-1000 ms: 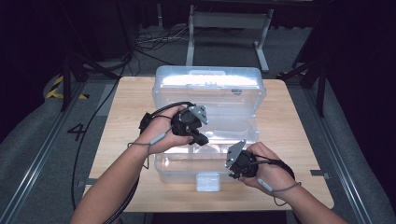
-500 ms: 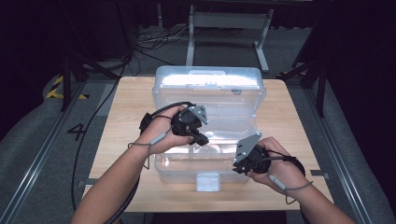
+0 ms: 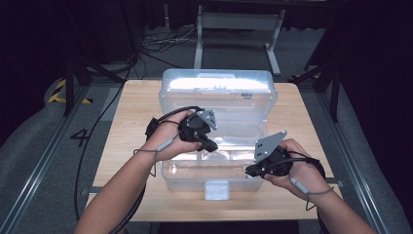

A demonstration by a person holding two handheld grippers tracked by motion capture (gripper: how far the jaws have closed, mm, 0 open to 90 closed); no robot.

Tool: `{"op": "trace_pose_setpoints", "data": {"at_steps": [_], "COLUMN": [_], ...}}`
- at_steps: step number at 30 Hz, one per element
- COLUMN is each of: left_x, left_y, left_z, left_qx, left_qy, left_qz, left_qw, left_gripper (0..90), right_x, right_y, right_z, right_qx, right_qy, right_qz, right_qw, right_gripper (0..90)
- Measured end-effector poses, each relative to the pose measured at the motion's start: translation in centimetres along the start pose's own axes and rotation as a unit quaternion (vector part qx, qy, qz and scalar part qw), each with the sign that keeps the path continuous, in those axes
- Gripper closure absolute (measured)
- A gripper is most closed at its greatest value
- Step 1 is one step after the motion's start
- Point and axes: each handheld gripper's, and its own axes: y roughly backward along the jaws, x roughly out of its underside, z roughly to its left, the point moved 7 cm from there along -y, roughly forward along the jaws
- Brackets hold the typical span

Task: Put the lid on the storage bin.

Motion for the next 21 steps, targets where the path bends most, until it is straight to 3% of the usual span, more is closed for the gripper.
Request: {"op": "trace_pose_setpoints", "data": {"at_steps": [13,21], "left_x": [0.0,0.0], "left_y": [0.0,-0.1], "left_z": [0.0,0.0], "left_qx": [0.0,-0.003], "left_qy": [0.0,0.002], "left_qz": [-0.002,-0.005], "left_qw": [1.0,1.0], "left_gripper": [87.9,87.8], "right_x": [-0.1,0.0], "right_y": [2.1,2.9], "right_z": [-1.4,-2.5], "right_qx": [0.017,0.007], "right_qy": [-0.028,-0.07], "right_qz": [-0.044,-0.091], "right_qw": [0.9985,0.9933], "right_gripper": [90.0,90.0]}}
